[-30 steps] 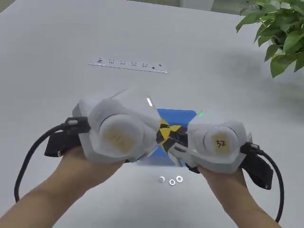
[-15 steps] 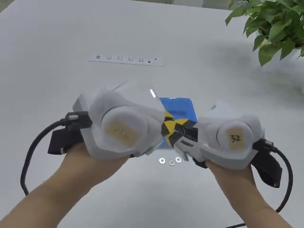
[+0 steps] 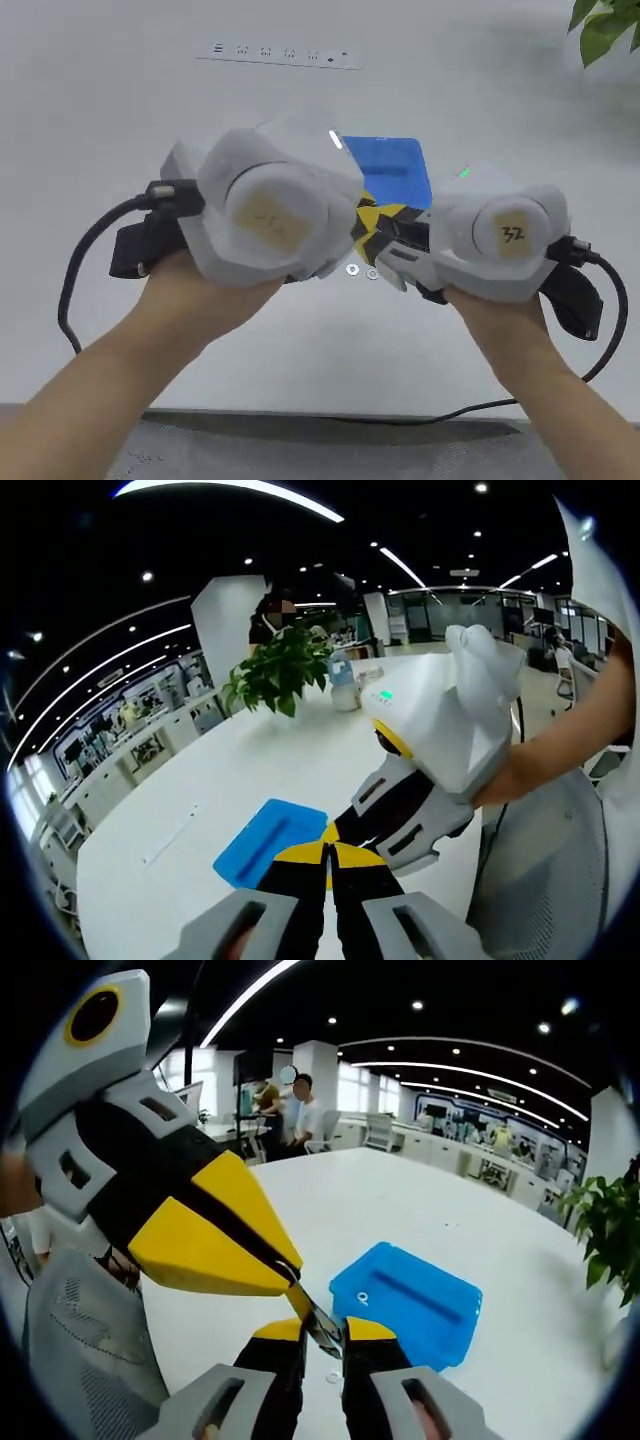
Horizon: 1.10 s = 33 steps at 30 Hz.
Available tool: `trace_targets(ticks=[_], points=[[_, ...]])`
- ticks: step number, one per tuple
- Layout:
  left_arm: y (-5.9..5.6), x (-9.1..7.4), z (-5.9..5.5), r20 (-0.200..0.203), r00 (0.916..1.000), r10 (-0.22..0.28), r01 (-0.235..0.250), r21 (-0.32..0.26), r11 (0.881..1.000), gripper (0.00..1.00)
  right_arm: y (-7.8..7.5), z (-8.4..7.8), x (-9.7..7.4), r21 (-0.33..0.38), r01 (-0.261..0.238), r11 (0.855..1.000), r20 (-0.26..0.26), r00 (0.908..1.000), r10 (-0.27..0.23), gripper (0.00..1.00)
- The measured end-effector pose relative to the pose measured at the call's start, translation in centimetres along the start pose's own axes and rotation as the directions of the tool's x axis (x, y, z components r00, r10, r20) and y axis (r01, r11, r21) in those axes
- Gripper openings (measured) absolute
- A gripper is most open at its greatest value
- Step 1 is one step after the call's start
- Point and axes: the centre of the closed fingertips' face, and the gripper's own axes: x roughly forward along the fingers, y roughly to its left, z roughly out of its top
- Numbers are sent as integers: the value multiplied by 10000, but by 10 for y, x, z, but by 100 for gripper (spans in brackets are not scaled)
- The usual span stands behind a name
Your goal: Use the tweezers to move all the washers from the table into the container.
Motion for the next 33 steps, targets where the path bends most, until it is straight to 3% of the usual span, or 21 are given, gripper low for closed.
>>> trace_targets(ticks=[7, 9, 14, 18, 26, 33], points=[[1, 14, -15, -628, 9979, 157, -195, -606, 9980, 0, 2, -17, 12, -79, -945, 9955, -267, 9952, 943, 9], [0, 20, -21, -944, 9953, 232, -299, -701, 9971, 0, 1, -25, 15, -106, -1285, 9917, -435, 9908, 1279, 9], [-3, 31, -26, -1292, 9905, 475, -591, -880, 9944, 0, -3, -33, 19, -75, -1865, 9824, -449, 9815, 1860, 9], [-5, 35, -29, -1664, 9840, 645, -816, -978, 9919, 0, 0, -39, 20, -11, -2473, 9689, -474, 9679, 2470, 10], [-12, 39, -32, -1945, 9755, 1030, -1244, -1013, 9870, 0, 1, -46, 19, -33, -2892, 9573, -567, 9558, 2885, 10], [-12, 40, -32, -2053, 9711, 1215, -1391, -739, 9875, 0, 1, -47, 20, -20, -2991, 9542, -512, 9530, 2986, 11]])
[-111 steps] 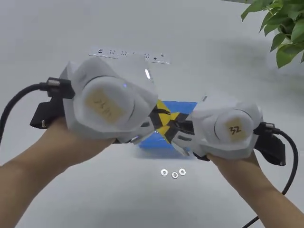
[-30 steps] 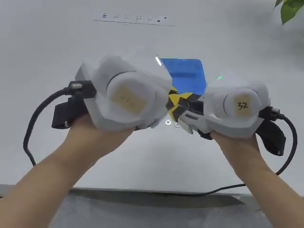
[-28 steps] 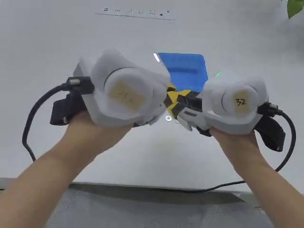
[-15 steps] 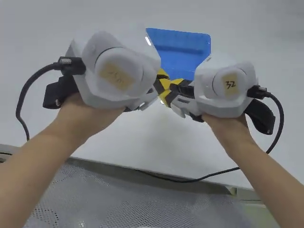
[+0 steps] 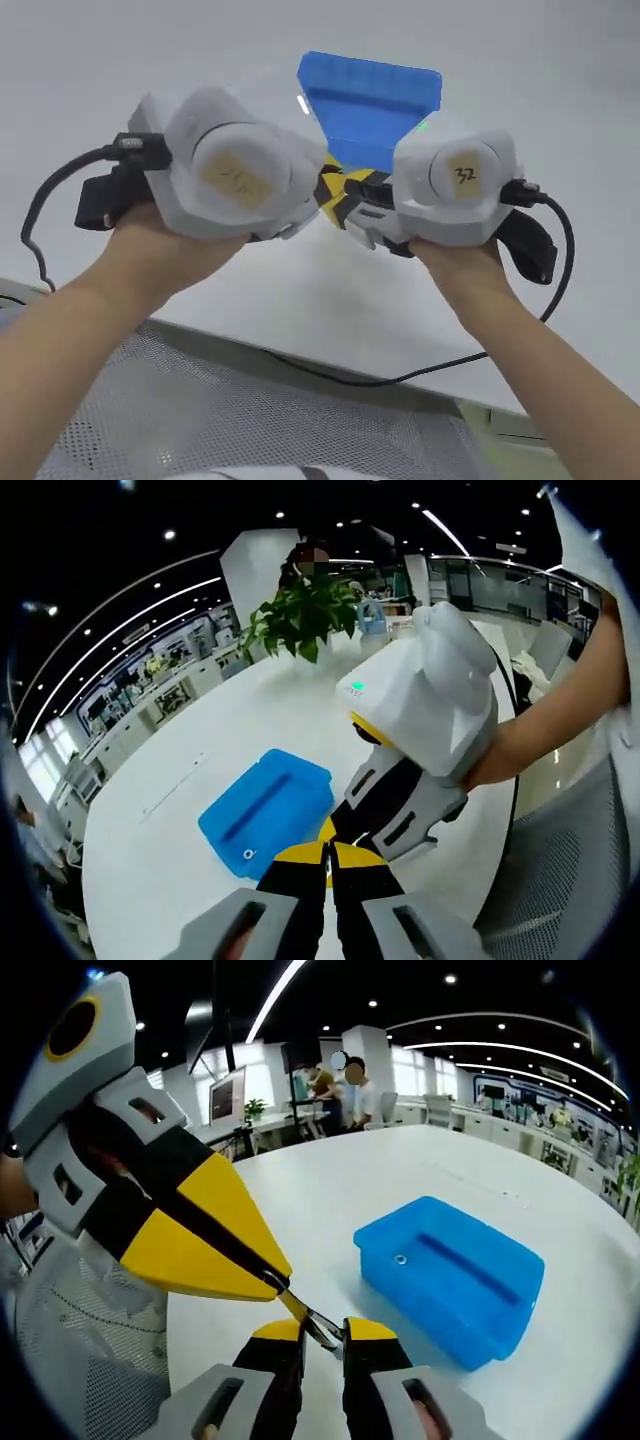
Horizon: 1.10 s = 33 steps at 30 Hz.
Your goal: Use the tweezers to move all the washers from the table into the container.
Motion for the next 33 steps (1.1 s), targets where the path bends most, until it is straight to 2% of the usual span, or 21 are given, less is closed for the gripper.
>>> trace_targets(ticks=[5, 8, 17, 21, 27, 31, 33], points=[[2, 1, -4, -56, 10000, -6, 6, 83, 10000, 0, 1, -1, 2, -26, -10, 10000, -10, 10000, 10, 11], [2, 3, -5, -68, 10000, -7, 8, 139, 9999, 0, -1, -2, 3, 207, -33, 9998, -9, 10000, 33, 11], [5, 4, -4, -99, 9999, -47, 51, 351, 9994, 0, 0, 2, 3, 388, -62, 9992, 42, 10000, 60, 11], [6, -2, 0, 45, 10000, -8, 7, 281, 9996, 0, 3, 9, 1, 261, -82, 9996, 111, 9999, 79, 11], [6, 1, -7, -121, 9999, -92, 95, 248, 9996, 0, 5, 3, 5, 325, -151, 9994, -48, 9999, 152, 11], [6, 2, -5, -21, 9999, -134, 135, 177, 9998, 0, 1, 1, 7, 696, -179, 9974, 12, 9998, 179, 12], [6, 2, -6, -113, 9998, -188, 191, 266, 9995, 0, 2, 1, 6, 706, -198, 9973, -1, 9998, 198, 12]])
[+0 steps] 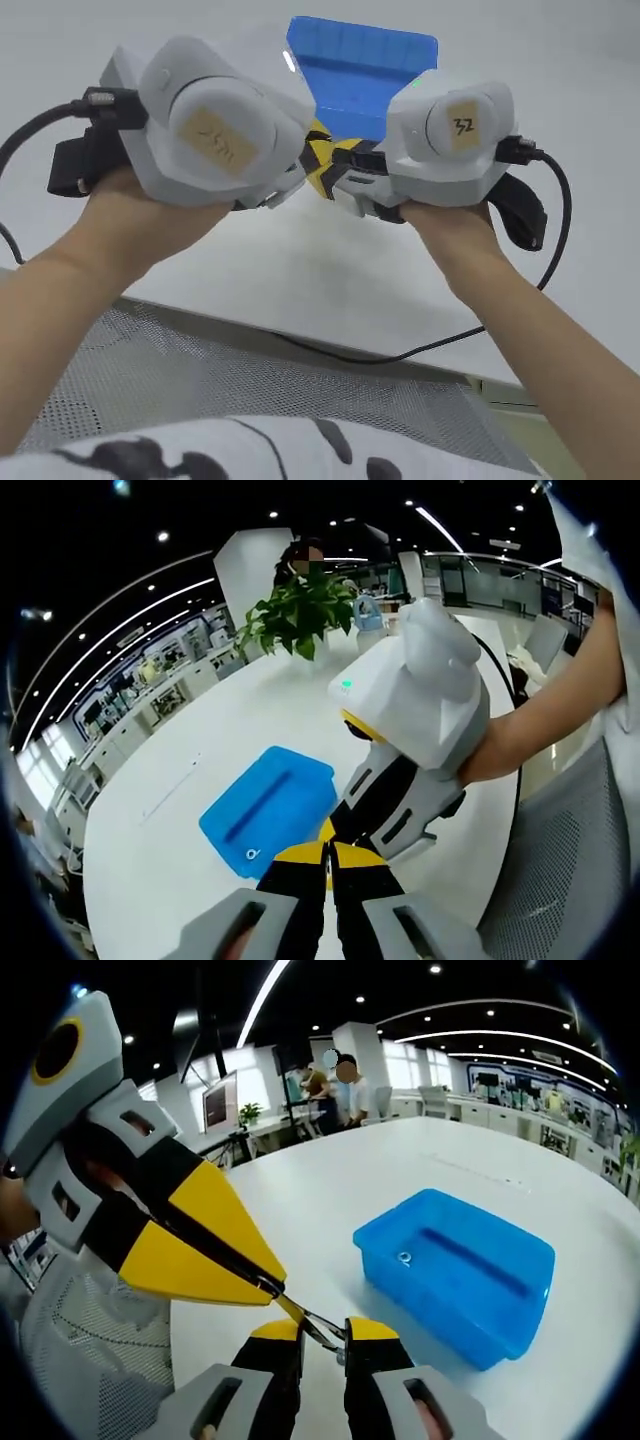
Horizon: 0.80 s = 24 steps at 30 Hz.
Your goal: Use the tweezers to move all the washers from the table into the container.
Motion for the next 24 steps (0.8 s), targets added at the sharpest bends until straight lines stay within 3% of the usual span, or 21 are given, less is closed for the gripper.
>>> trace_targets(ticks=[6, 16, 24], points=[[-2, 1, -1, -25, 9999, -126, 127, 119, 9998, 0, 1, -2, -1, -5, 59, 10000, 6, 10000, -59, 12], [10, 2, -5, -56, 9998, -191, 191, 121, 9997, 0, 0, 1, 3, -56, 13, 10000, -6, 10000, -13, 12], [7, 6, -3, 48, 9970, -767, 766, 181, 9969, 0, -2, -1, 3, -955, 110, 9954, -260, 9996, -135, 8]])
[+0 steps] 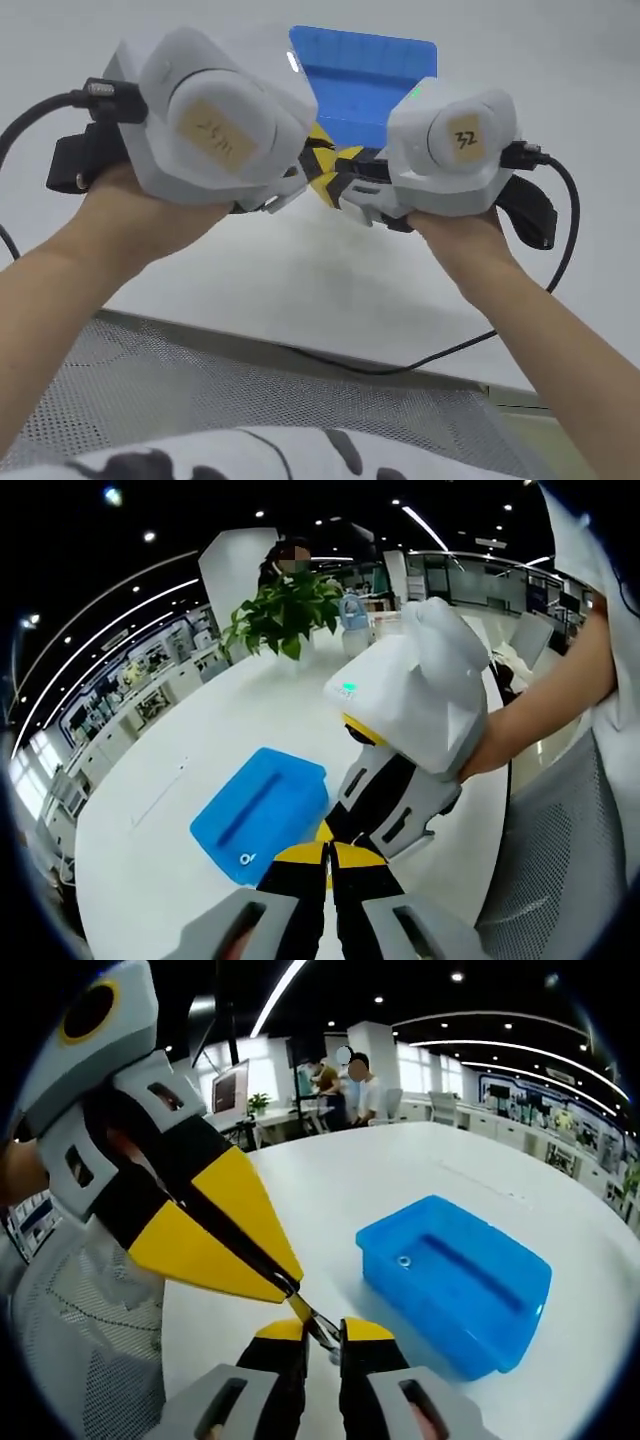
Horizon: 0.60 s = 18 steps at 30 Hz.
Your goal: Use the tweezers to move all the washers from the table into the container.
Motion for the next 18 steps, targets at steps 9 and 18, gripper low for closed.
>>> trace_targets(ticks=[9, 18], points=[[-5, -1, 5, -55, 9989, -459, 461, 363, 9983, 0, 7, 4, -2, -766, -12, 9971, -136, 9999, 2, 5], [-4, -19, 23, 195, 9988, -454, 438, 737, 9963, 0, 8, 26, -13, -1629, 159, 9865, -7, 9999, -162, 4]])
